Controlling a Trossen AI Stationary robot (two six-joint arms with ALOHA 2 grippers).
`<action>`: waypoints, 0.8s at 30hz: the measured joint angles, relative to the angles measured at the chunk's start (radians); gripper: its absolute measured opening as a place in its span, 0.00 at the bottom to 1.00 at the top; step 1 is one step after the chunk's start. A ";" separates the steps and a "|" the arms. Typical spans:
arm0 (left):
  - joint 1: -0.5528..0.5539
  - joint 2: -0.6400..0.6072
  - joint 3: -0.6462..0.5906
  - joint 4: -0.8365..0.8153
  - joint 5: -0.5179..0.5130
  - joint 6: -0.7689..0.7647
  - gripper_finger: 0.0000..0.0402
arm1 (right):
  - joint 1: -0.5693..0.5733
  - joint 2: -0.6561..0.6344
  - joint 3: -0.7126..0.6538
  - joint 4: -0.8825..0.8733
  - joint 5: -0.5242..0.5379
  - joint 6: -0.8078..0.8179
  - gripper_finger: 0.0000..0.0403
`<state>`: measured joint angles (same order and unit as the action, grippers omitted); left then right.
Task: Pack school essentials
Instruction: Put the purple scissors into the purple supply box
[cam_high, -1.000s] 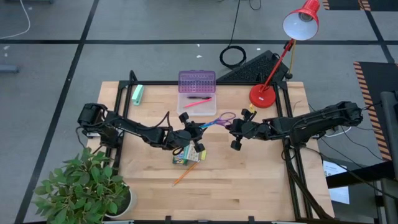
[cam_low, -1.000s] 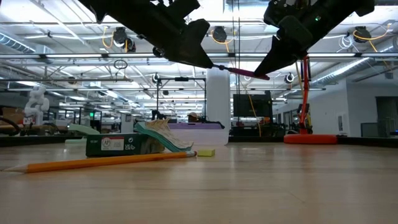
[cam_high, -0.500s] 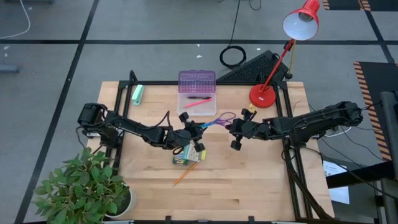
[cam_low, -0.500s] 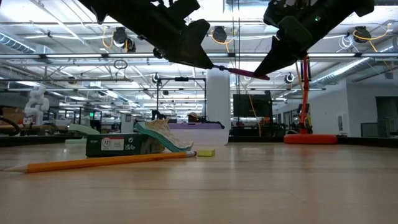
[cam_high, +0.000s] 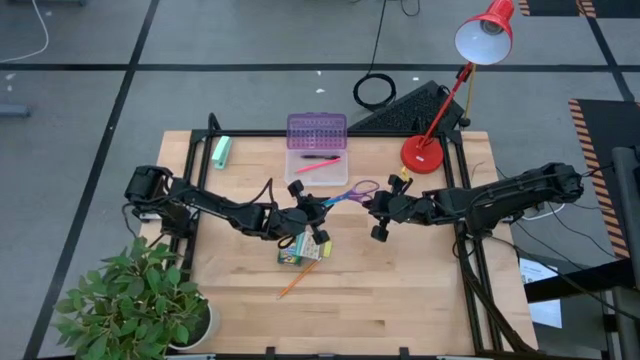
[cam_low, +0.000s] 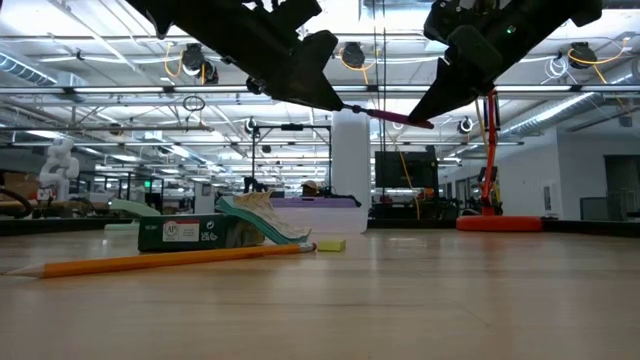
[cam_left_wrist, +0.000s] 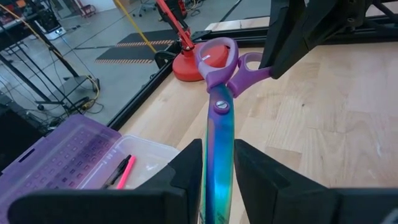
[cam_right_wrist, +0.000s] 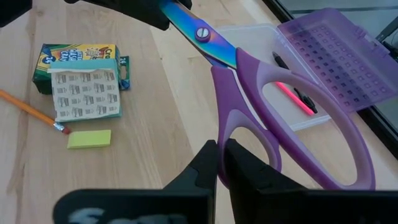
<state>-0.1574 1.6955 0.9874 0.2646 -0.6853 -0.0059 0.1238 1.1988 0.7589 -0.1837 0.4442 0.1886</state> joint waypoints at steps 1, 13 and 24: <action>0.000 0.000 0.000 0.000 0.000 0.000 0.23 | 0.000 0.000 0.000 0.000 0.000 0.000 0.03; -0.001 0.000 0.000 -0.001 0.020 0.011 0.13 | 0.000 0.000 0.000 -0.004 0.001 -0.008 0.03; 0.000 0.000 0.000 0.002 0.005 0.000 0.19 | 0.000 0.000 0.000 0.003 0.000 -0.010 0.03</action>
<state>-0.1574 1.6955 0.9871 0.2663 -0.6799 -0.0058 0.1238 1.1988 0.7589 -0.1808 0.4444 0.1783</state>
